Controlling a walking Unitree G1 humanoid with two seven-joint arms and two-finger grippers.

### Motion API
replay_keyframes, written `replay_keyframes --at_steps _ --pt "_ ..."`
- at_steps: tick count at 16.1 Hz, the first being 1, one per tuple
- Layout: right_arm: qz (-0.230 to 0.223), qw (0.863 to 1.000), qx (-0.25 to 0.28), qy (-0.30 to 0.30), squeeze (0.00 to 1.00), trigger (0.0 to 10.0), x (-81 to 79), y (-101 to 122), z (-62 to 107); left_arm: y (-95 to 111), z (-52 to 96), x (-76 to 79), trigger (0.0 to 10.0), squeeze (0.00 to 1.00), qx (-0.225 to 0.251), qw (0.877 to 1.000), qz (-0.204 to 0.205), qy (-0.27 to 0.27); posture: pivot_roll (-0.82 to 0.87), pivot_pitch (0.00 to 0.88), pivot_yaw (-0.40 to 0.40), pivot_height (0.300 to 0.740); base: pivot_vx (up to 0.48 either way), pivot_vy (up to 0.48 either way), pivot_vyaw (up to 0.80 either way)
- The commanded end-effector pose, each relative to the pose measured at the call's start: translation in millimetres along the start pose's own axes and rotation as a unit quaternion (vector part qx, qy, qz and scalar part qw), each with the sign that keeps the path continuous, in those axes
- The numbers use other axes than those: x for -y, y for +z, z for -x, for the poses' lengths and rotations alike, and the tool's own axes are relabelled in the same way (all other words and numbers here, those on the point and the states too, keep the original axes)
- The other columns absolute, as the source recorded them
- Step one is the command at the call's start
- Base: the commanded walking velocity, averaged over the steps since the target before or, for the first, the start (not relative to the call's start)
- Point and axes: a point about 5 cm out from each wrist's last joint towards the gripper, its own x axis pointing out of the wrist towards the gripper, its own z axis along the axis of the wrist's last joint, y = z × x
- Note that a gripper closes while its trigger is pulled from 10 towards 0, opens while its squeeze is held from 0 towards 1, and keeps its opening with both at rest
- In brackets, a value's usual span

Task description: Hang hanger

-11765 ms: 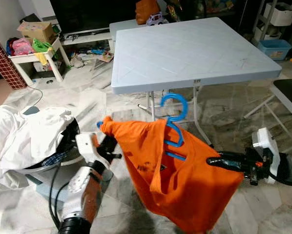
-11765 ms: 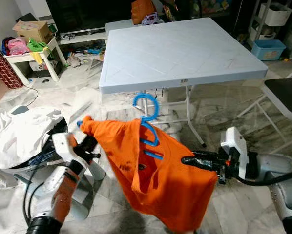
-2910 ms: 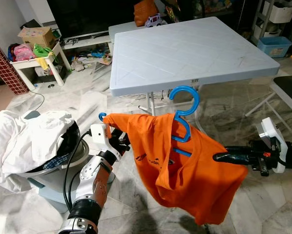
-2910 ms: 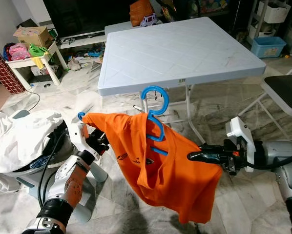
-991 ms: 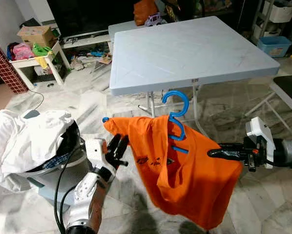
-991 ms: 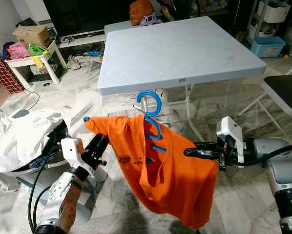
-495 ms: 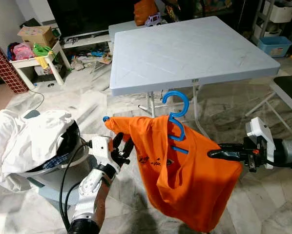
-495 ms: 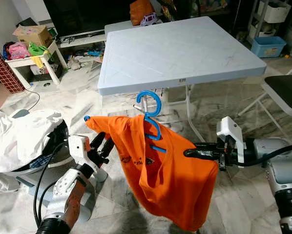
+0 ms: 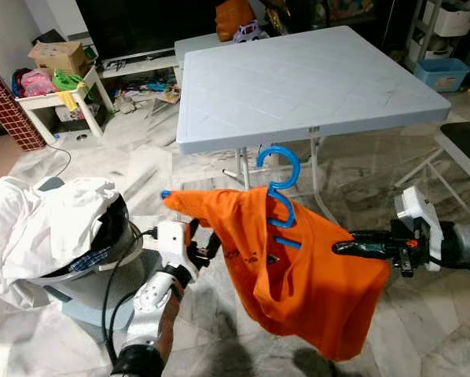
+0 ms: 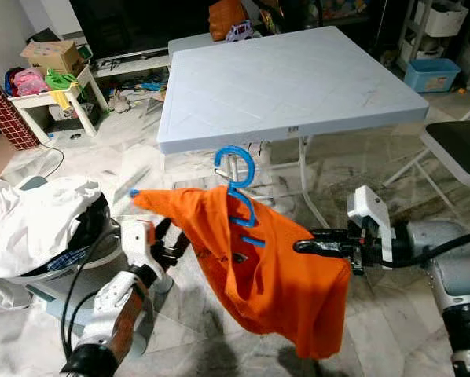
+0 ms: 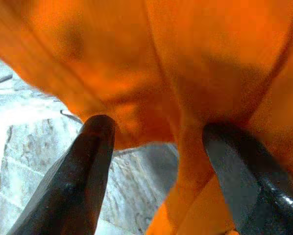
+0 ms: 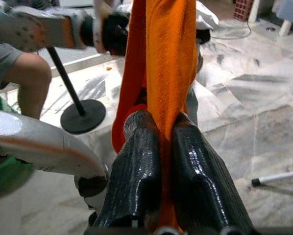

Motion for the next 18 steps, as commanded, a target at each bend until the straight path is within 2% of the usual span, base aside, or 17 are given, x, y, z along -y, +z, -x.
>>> replay_keyframes --at_steps 1,2,3,4,9,15,18 --pt "0.017 1.0 0.02 0.015 0.0 10.0 -3.5 12 0.4 1 -3.0 -3.4 10.0 0.0 -0.006 1.0 -0.009 0.006 -0.13 0.0 0.131 0.74 0.0 0.0 0.0" --pt "0.017 0.999 0.022 0.019 0.0 10.0 -5.6 13 2.2 2 -6.3 -2.4 8.5 0.0 -0.008 1.0 -0.008 0.006 -0.13 0.0 0.131 0.74 0.0 0.0 0.0" --pt "0.016 0.999 0.022 0.022 0.0 10.0 -7.2 14 3.8 3 -9.3 -1.6 2.0 0.0 -0.006 1.0 -0.006 0.005 -0.13 0.0 0.131 0.74 0.0 0.0 0.0" --pt "0.015 0.999 0.021 0.023 0.0 10.0 -8.8 14 5.1 4 -11.6 -1.3 0.0 0.0 -0.001 1.0 -0.002 0.006 -0.14 0.001 0.132 0.74 0.0 0.0 0.0" --pt "0.007 1.0 0.013 0.02 0.0 10.0 -13.4 12 7.9 11 -19.1 1.6 0.0 0.0 0.023 1.0 0.018 -0.006 -0.15 0.006 0.138 0.74 0.0 0.0 0.0" --pt "0.007 1.0 0.005 0.011 0.0 10.0 -9.6 7 2.2 6 -11.2 -2.9 0.0 0.0 0.025 0.999 0.021 -0.001 -0.13 0.002 0.127 0.74 0.0 0.0 0.0" --pt "0.002 1.0 0.004 -0.002 0.0 10.0 -8.7 -2 -4.6 5 -7.9 -6.3 0.0 0.0 0.024 0.999 0.02 0.007 -0.13 0.001 0.125 0.74 0.0 0.0 0.0"
